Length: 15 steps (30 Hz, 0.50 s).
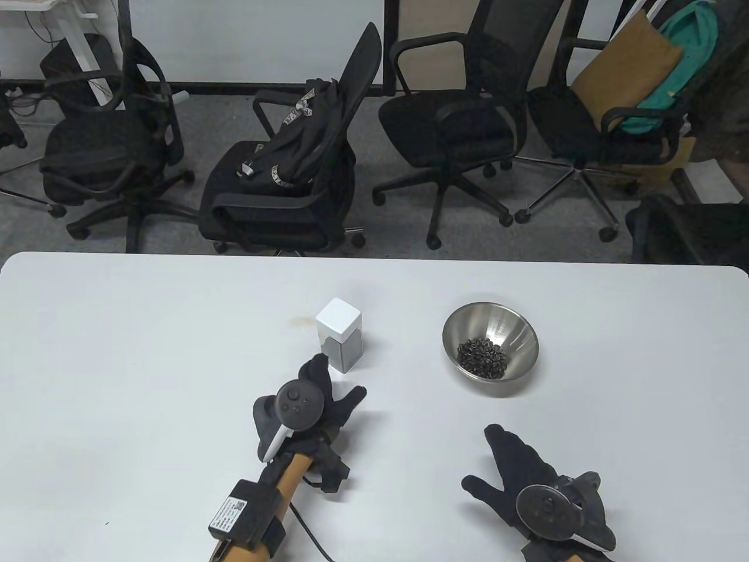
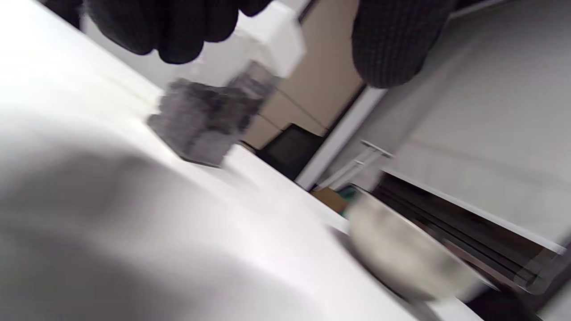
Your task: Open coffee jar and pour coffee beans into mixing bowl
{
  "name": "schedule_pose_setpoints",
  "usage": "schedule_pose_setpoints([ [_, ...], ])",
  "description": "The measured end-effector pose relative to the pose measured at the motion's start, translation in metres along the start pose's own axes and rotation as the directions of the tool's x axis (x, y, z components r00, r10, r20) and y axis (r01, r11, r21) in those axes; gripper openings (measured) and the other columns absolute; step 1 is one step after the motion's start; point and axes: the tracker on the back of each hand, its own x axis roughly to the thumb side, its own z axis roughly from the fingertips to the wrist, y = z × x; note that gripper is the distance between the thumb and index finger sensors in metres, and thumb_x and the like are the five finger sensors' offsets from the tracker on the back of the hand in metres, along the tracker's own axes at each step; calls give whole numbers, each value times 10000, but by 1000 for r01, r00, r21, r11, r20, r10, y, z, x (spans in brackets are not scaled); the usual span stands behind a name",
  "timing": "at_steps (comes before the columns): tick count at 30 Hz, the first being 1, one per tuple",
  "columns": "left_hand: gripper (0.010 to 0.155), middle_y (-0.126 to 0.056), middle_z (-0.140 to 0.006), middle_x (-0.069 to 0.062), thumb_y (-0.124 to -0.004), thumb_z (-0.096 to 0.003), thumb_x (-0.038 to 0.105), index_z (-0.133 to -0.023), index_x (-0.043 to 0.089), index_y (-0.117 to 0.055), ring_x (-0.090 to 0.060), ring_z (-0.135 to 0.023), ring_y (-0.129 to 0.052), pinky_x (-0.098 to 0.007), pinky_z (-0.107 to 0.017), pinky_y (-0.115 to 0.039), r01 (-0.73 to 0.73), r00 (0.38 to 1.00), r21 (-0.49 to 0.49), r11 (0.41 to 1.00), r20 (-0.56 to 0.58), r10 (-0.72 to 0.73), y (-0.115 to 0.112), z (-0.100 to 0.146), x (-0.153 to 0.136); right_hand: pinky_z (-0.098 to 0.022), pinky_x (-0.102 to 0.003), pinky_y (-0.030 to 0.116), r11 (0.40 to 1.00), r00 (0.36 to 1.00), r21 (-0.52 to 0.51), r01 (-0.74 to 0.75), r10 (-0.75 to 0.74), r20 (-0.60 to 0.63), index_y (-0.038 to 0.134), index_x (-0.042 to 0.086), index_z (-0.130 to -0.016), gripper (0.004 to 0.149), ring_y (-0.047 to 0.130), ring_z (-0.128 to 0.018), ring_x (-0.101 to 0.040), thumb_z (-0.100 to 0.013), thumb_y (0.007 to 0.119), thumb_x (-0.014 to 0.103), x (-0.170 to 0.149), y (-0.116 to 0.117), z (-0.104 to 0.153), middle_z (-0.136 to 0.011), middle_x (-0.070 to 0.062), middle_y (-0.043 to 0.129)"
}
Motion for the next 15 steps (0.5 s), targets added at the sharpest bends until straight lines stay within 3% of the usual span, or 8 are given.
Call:
schedule_pose_setpoints([
  [7, 843, -576, -1151, -272, -797, -565, 562, -1186, 71, -506, -510, -1004, -732, -614, -720, -681, 122, 961, -20, 992, 251, -113, -3, 46, 40, -578, -537, 798, 1000, 999, -5, -31, 31, 11, 481, -26, -1120, 843, 839, -784, -454, -580, 697, 584, 0, 0, 0, -996, -326, 678],
  [15, 811, -642, -1133, -233, -795, -565, 547, -1183, 95, -525, -475, -982, -782, -602, -712, -705, 177, 935, -40, 983, 319, -155, -10, 62, 42, -581, -543, 793, 999, 999, 23, -37, 36, 28, 481, -22, -1120, 832, 835, -788, -459, -582, 697, 575, 3, 5, 0, -998, -328, 674],
])
